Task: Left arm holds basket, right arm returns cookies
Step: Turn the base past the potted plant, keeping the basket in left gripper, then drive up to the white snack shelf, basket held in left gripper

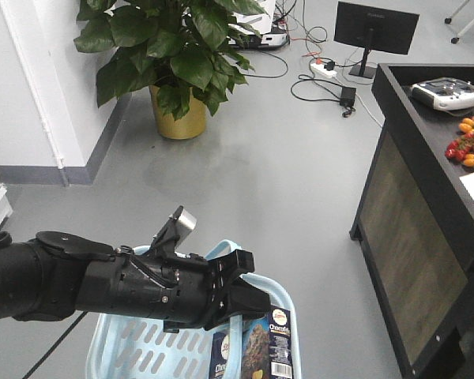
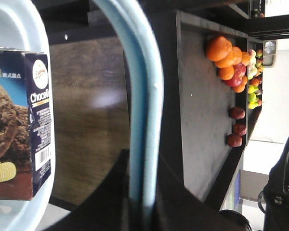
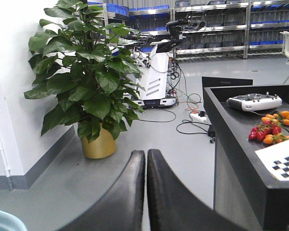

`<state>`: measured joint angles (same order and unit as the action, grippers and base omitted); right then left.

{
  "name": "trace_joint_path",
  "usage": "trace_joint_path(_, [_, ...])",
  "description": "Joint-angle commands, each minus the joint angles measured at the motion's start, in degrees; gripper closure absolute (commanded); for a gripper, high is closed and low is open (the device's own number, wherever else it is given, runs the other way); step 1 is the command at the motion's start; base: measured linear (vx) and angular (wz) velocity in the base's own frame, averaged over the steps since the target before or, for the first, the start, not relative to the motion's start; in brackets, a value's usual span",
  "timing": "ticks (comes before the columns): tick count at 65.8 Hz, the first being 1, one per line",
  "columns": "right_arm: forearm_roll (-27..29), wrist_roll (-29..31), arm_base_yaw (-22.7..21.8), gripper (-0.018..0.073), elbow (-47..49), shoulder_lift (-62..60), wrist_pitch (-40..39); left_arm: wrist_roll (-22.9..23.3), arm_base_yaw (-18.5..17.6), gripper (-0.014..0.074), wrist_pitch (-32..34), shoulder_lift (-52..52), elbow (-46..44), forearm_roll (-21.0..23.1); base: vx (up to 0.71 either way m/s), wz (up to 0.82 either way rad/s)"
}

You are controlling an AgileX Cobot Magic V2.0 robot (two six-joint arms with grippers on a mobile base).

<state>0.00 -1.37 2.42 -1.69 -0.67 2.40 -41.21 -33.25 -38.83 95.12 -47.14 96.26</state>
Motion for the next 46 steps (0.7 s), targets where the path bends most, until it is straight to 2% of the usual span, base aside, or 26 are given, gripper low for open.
trace_joint_path(1, [0.0, 0.1, 0.0, 0.0568, 0.0, -0.5, -4.1, 0.0, -0.1, 0.0603, -3.0, -2.7, -1.6, 3.2, 0.33, -0.01])
trace_joint_path(22, [0.0, 0.1, 0.0, 0.0568, 0.0, -0.5, -4.1, 0.0, 0.0, 0.0603, -3.0, -2.7, -1.6, 3.2, 0.31, 0.13])
trace_joint_path(46, [0.0, 0.1, 0.0, 0.0568, 0.0, -0.5, -4.1, 0.0, 0.0, 0.0603, -2.8, -2.7, -1.6, 3.2, 0.25, 0.62])
